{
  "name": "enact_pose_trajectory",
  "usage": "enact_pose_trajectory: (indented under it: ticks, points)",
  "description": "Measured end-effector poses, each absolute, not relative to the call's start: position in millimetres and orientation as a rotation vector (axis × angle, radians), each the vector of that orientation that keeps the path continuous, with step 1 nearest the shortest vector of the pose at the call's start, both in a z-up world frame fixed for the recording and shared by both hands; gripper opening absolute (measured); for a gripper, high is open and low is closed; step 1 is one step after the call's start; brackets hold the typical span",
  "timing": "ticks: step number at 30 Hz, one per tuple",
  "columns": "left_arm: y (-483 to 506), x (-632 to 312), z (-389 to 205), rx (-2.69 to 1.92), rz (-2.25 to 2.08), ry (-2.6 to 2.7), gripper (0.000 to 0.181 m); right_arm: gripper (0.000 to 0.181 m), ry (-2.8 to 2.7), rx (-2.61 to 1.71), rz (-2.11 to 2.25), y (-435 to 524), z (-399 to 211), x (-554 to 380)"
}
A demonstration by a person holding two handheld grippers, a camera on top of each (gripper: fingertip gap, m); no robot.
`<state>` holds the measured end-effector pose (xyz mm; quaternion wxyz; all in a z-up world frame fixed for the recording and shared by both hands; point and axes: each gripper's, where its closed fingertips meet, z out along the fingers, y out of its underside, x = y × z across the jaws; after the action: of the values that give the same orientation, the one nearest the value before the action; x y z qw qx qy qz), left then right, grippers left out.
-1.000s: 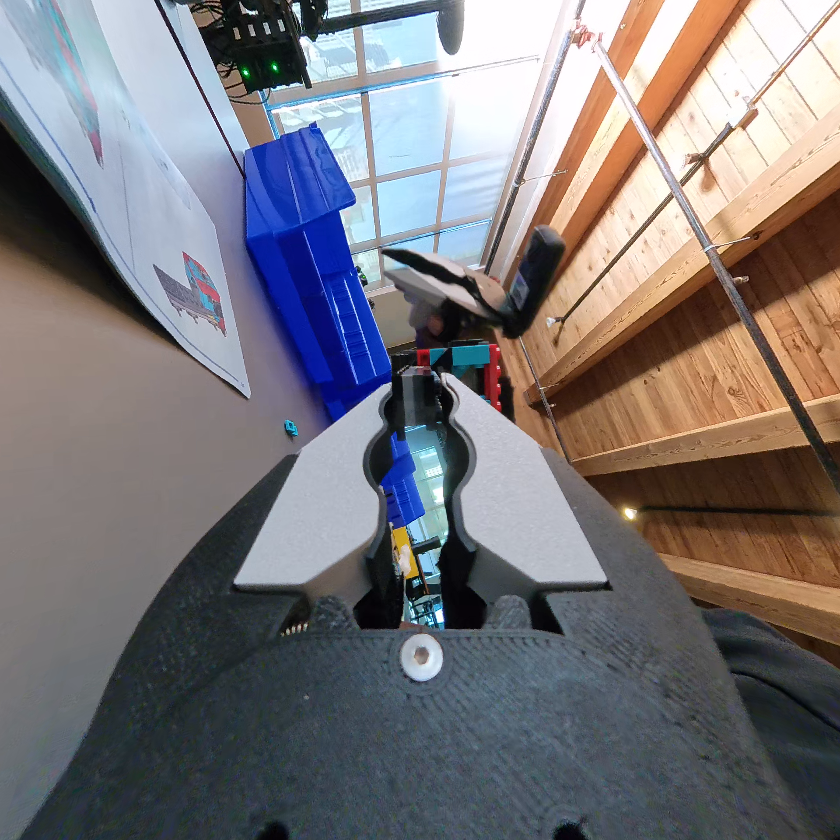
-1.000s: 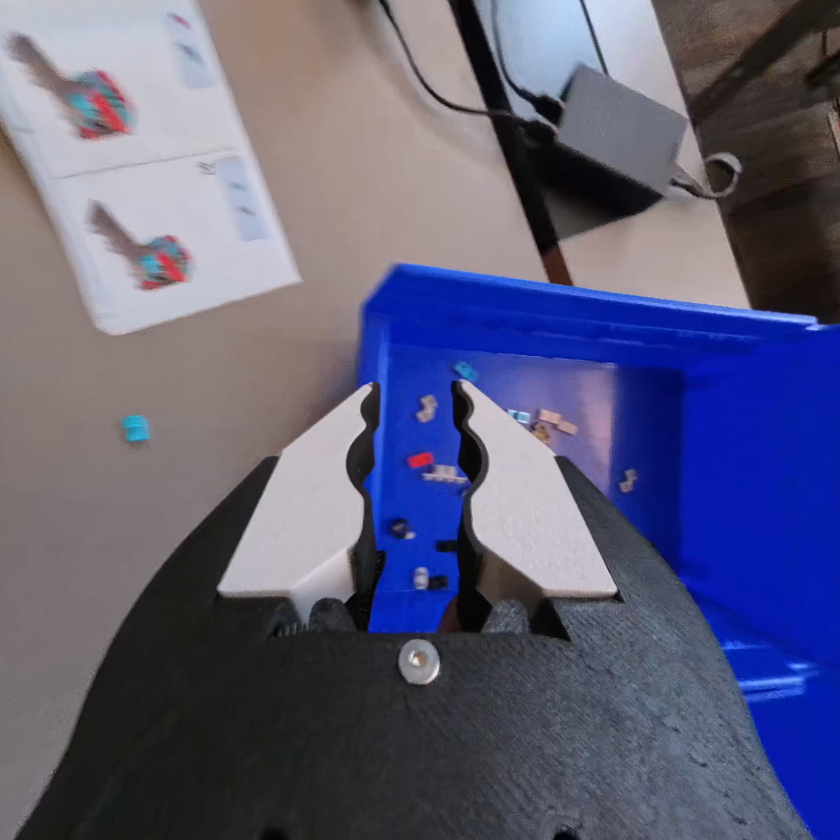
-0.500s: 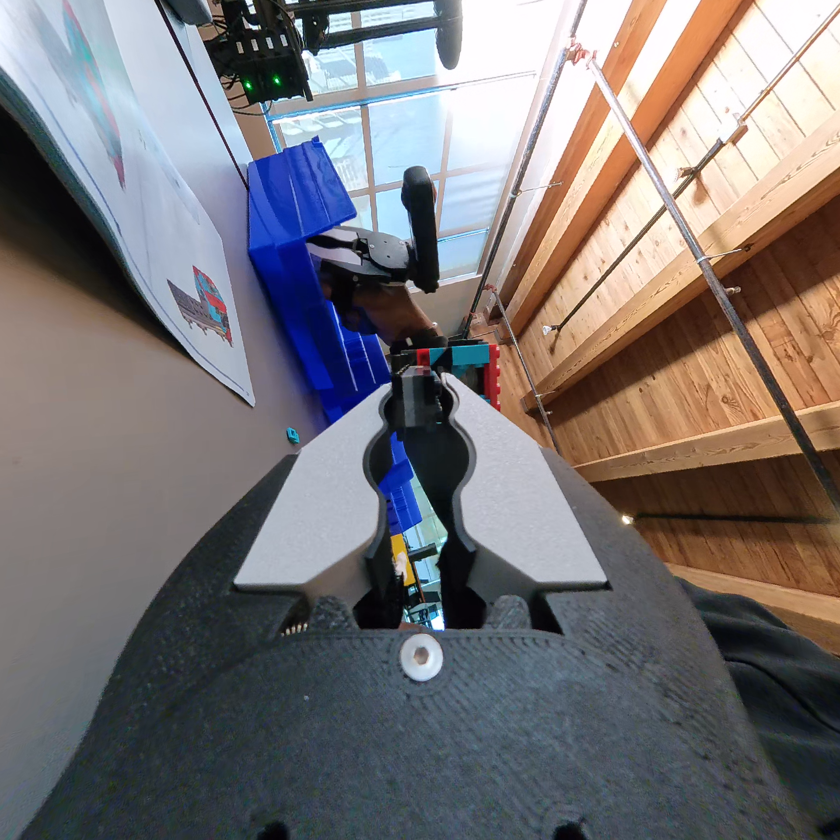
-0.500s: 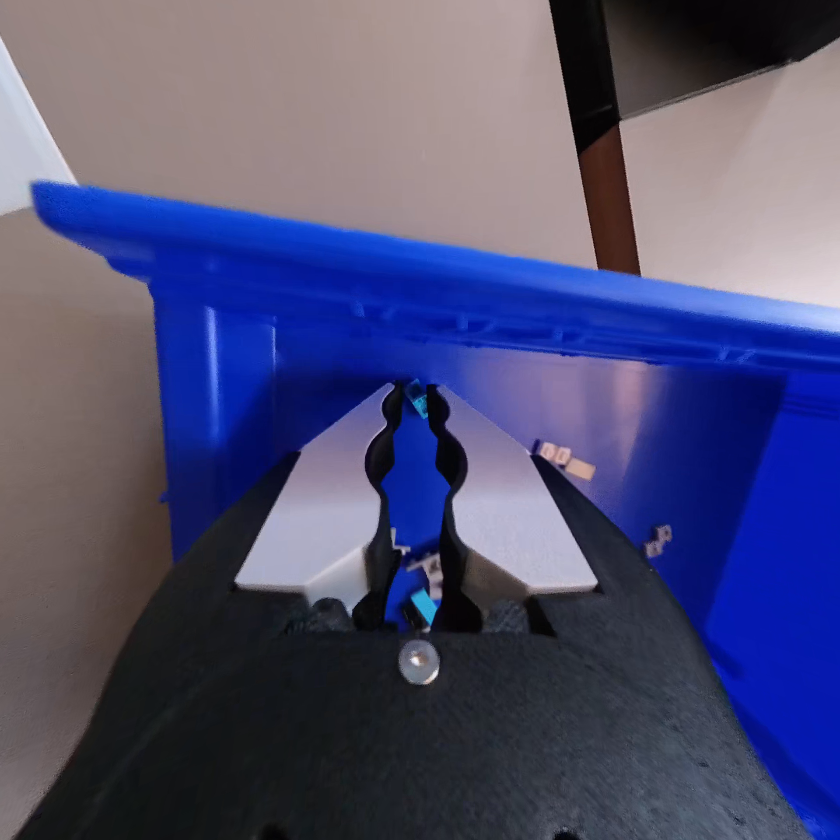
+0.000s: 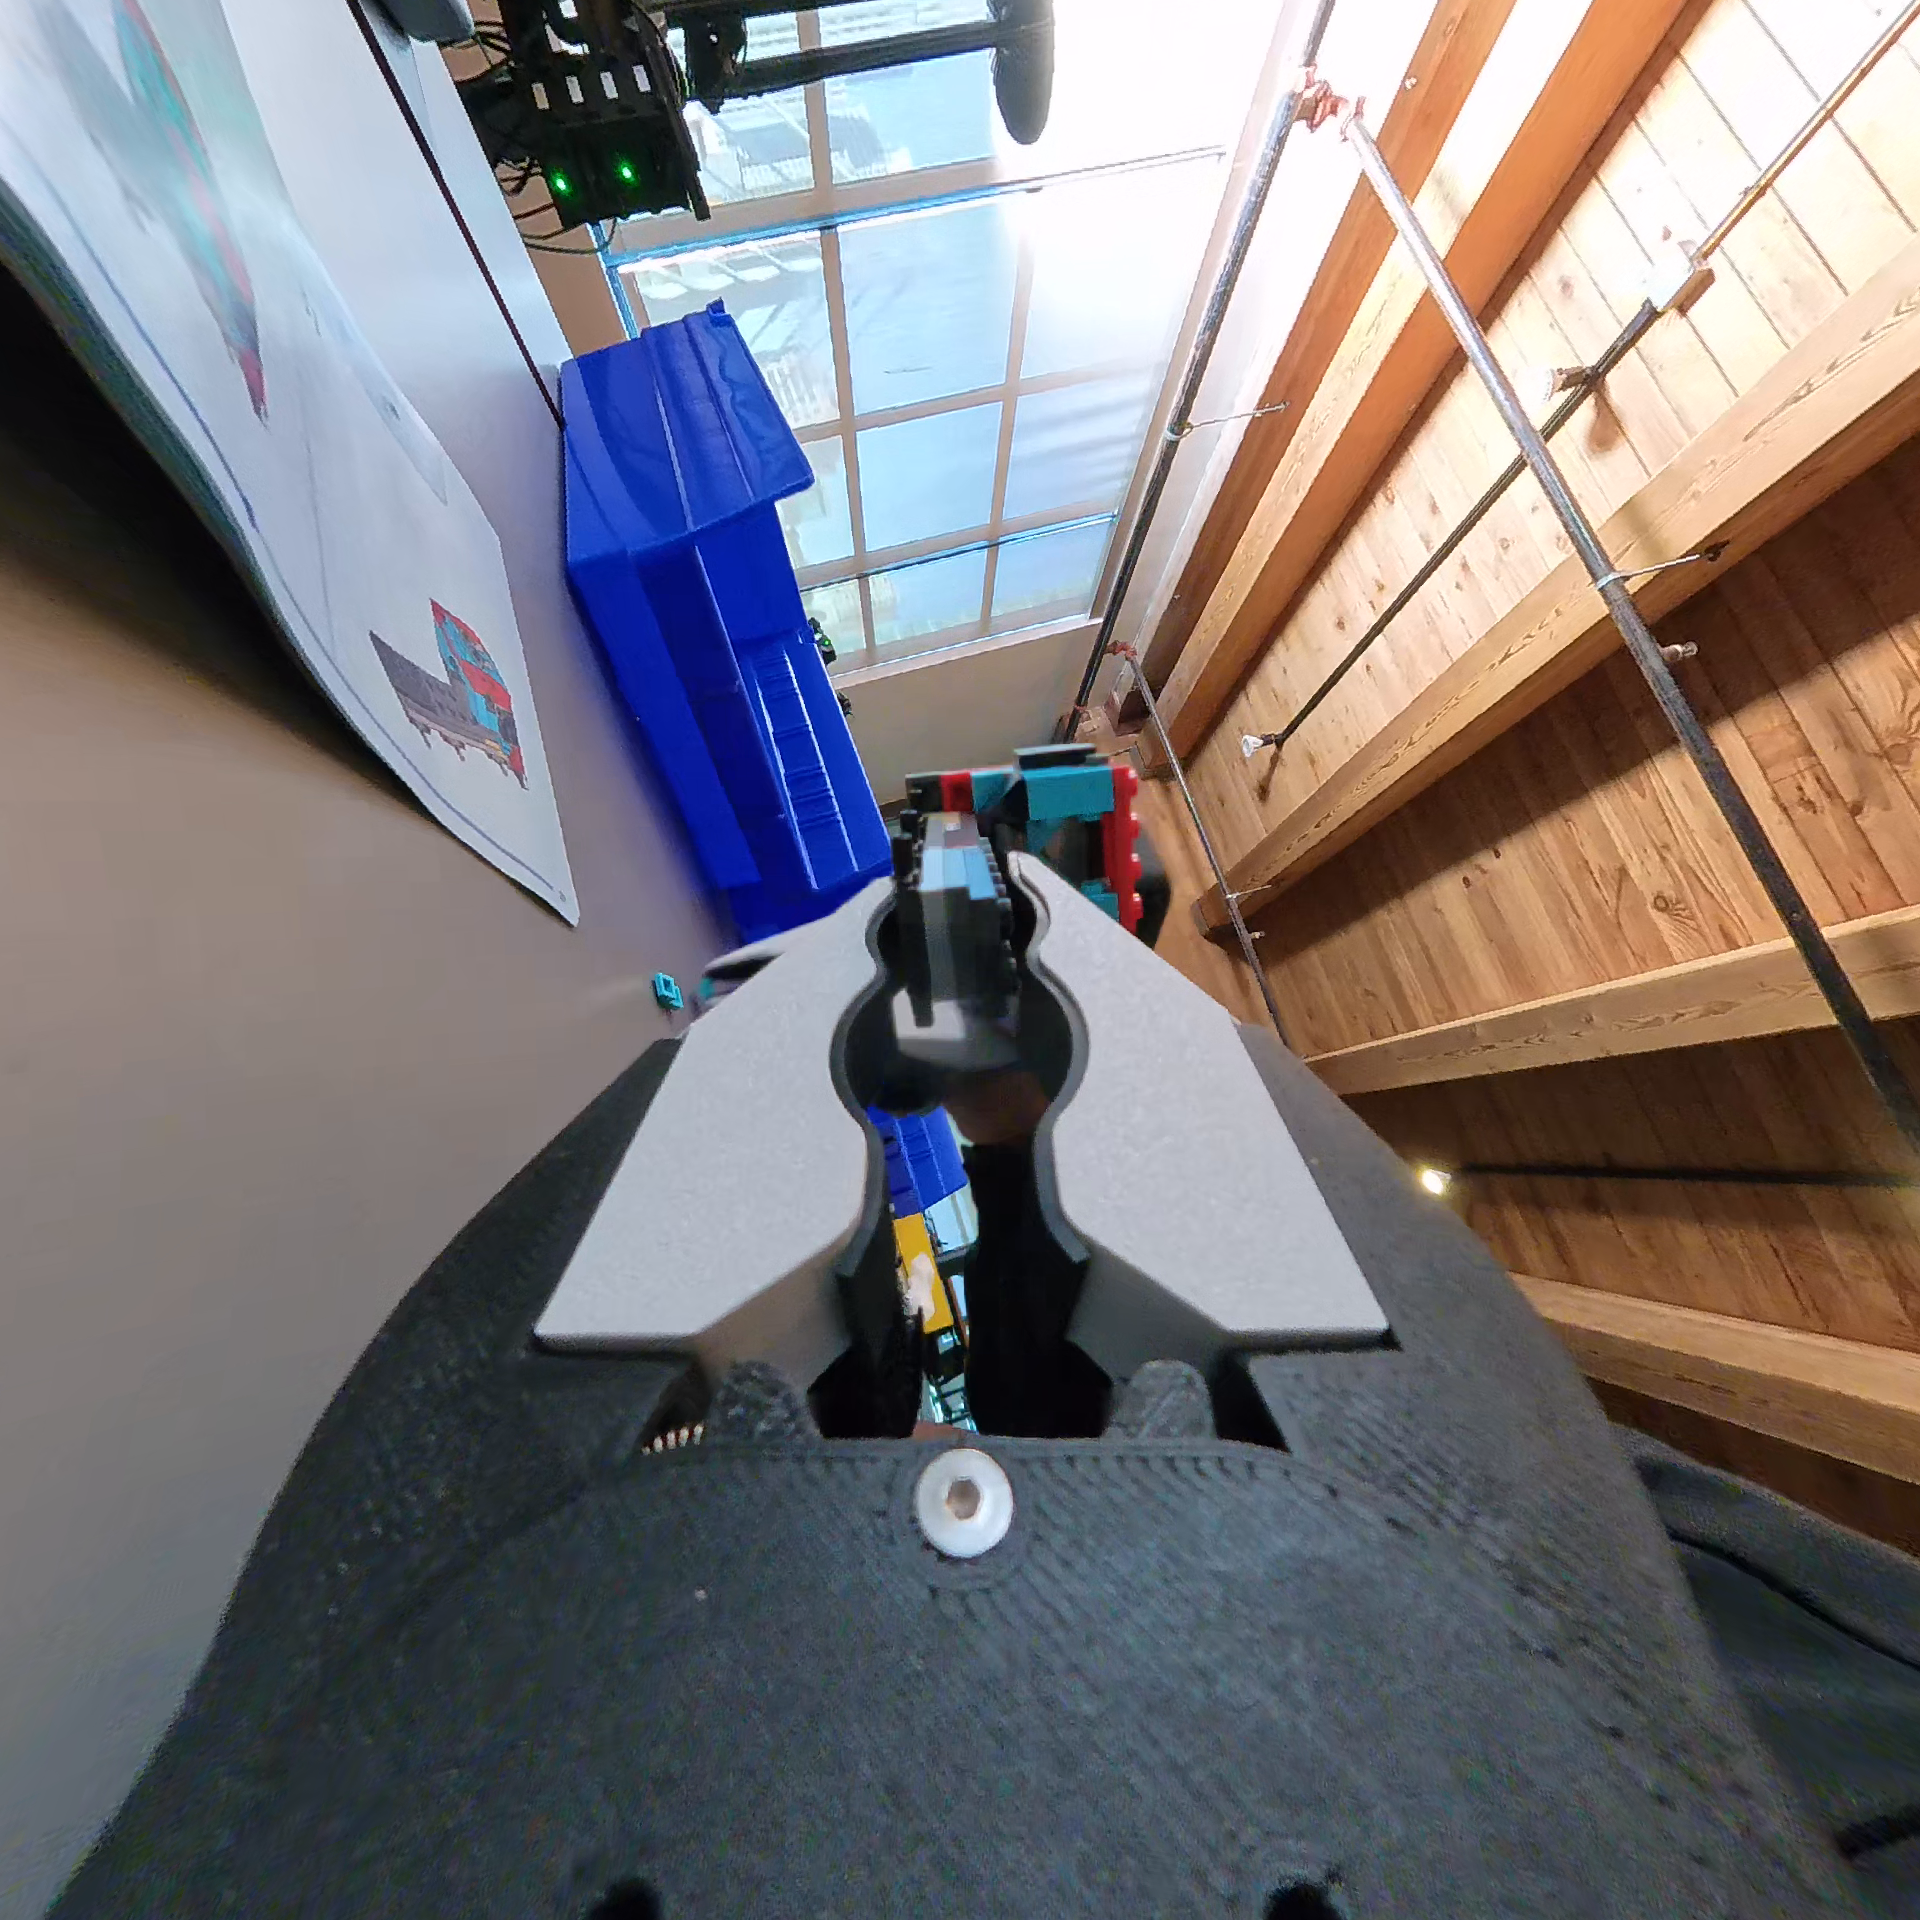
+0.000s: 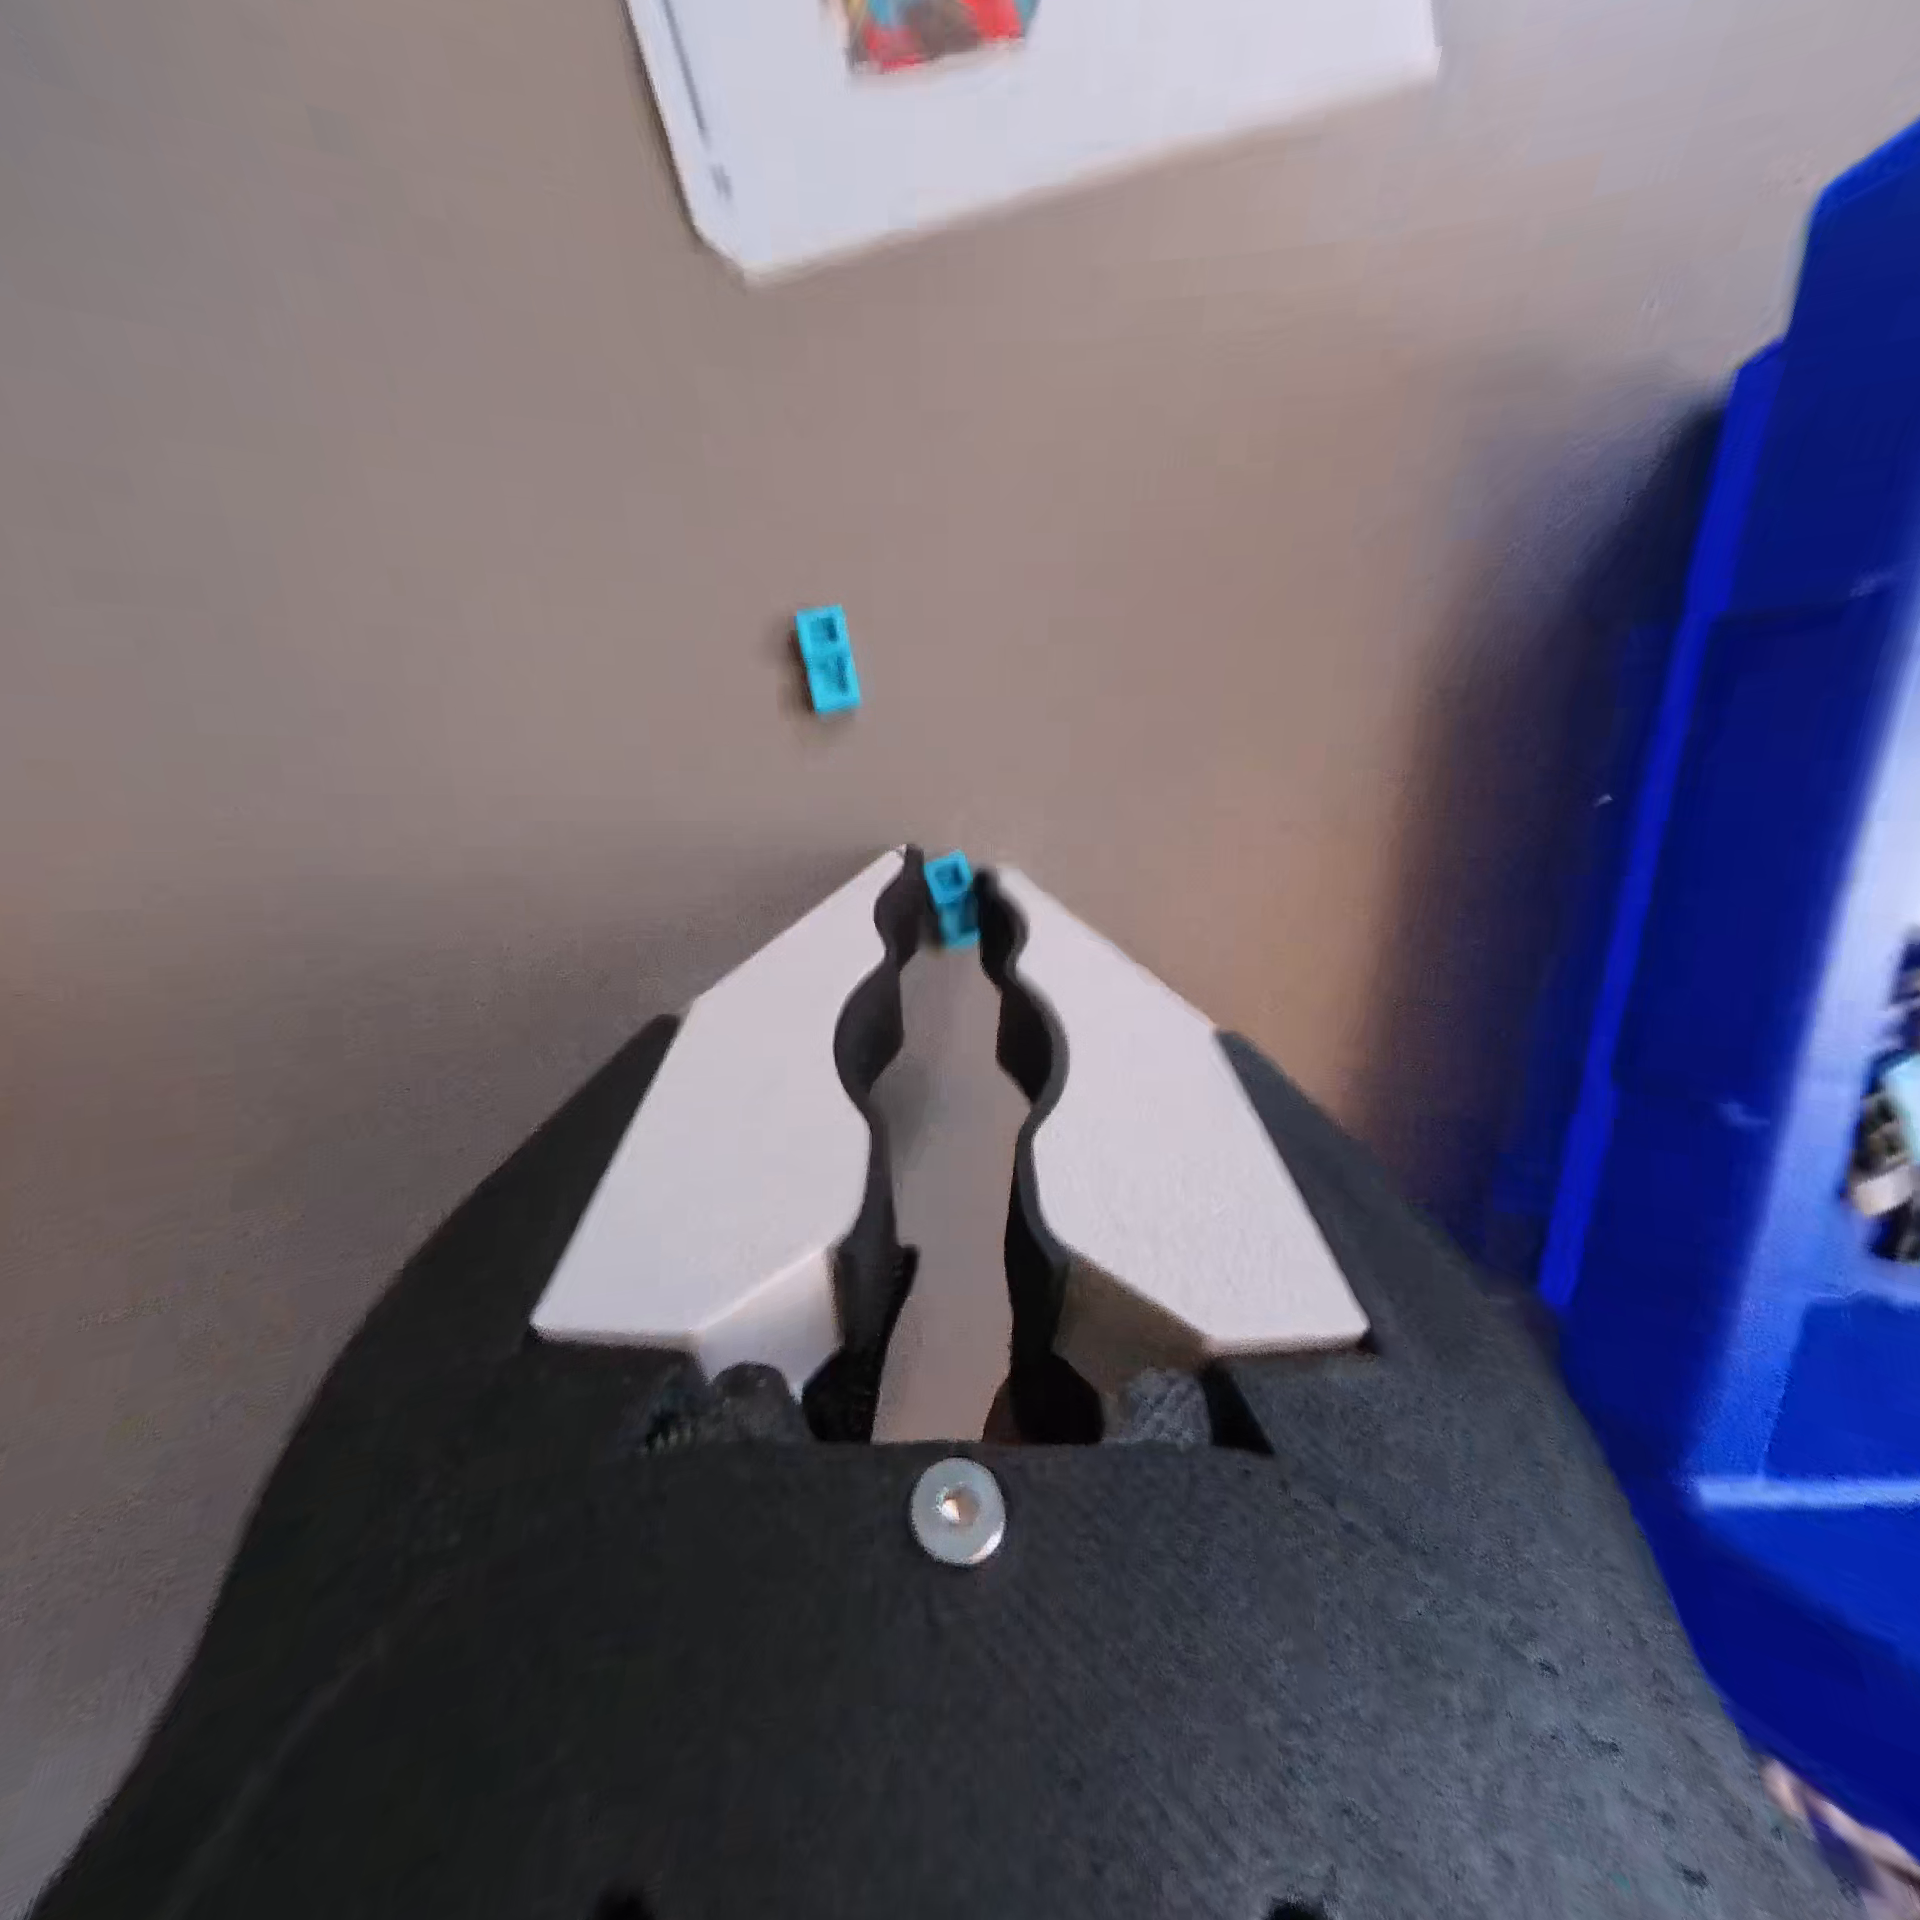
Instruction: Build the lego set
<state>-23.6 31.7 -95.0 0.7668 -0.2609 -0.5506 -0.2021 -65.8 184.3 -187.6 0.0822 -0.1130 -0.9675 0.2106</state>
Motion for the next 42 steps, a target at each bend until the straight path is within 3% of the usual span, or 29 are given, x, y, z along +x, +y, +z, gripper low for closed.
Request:
enact_pose_trajectory:
  ticks: [2,5,11,15,22,42]
  points:
    - [33,-23,-95,-0.573,-0.436,-1.198,0.017,0.012,-2.893,-0.374,0.666,180,-187,-61]
    - [37,-22,-96,-0.587,-0.434,-1.201,0.017,0.032,-2.882,-0.325,0.638,185,-168,-71]
    - [38,-22,-97,-0.591,-0.429,-1.209,0.017,0.026,-2.735,-0.42,0.634,214,-90,-176]
    - [38,-22,-97,-0.592,-0.433,-1.207,0.016,0.02,-2.742,-0.443,0.16,274,-124,-260]
    - [35,-24,-97,-0.581,-0.434,-1.208,0.016,0.019,-2.928,-0.173,-0.154,292,-173,-274]
    - [42,-30,-99,-0.613,-0.441,-1.212,0.017,0.014,-2.989,0.018,-0.253,285,-184,-286]
